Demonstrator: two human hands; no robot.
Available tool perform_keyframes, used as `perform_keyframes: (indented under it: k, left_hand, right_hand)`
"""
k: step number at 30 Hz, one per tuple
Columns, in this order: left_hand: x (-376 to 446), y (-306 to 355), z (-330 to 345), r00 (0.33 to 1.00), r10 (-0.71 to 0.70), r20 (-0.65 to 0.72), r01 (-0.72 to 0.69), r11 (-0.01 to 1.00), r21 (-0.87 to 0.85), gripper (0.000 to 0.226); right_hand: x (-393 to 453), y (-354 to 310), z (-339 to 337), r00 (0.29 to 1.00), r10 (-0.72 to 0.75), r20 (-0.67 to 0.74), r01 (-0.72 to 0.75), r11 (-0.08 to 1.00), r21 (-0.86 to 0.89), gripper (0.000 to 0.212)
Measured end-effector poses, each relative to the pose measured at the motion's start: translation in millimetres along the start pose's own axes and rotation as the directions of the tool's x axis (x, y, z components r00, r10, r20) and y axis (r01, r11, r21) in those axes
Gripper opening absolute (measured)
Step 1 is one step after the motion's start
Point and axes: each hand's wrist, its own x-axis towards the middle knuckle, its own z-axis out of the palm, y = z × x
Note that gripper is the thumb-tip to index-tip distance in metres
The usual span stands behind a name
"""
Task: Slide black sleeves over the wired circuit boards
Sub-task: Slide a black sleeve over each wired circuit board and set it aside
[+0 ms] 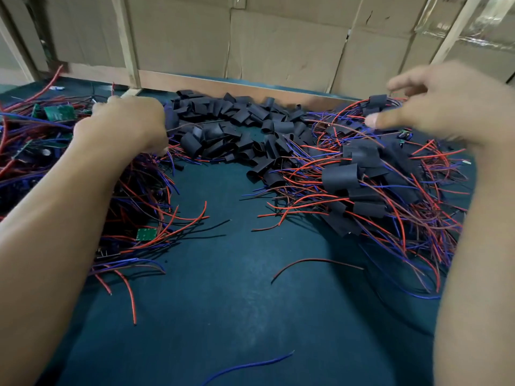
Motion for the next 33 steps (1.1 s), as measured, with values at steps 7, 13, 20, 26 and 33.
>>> perform_keyframes:
  k: [7,13,20,26,33]
  left_hand:
    - [-28,26,-26,0.935,0.35,0.059,-0.336,0.926,-0.175,0.013]
    - [-47,39,-42,0.868,0.469,-0.163,-0.457,0.628,-0.629,0.015]
    - [-57,54,-47,0.771,0.473,-0.425,-0.411,-0.141,-0.901,0.022]
    - [-46,53,-43,0.804,0.517,-0.294,-0.384,0.075,-0.92,0.045]
    - [-46,74,-19,0.837,0.547,0.025,-0.376,0.609,-0.698,0.087]
  right_hand:
    - [-13,-34,19,0.966,-0.193,0.174,0.192,0.981,0.019,0.052]
    - [-20,-60,49,0.859,-0.331,0.39,0.334,0.94,0.062,0.045]
    - [-29,-79,86,0.78,-0.474,0.409,0.179,0.795,0.58,0.017]
    - [-21,-73,74,0.827,-0.407,0.389,-0.023,0.666,0.745,0.006]
    - [-5,-54,71,0.875,-0.146,0.462,-0.26,0.662,0.703,0.03]
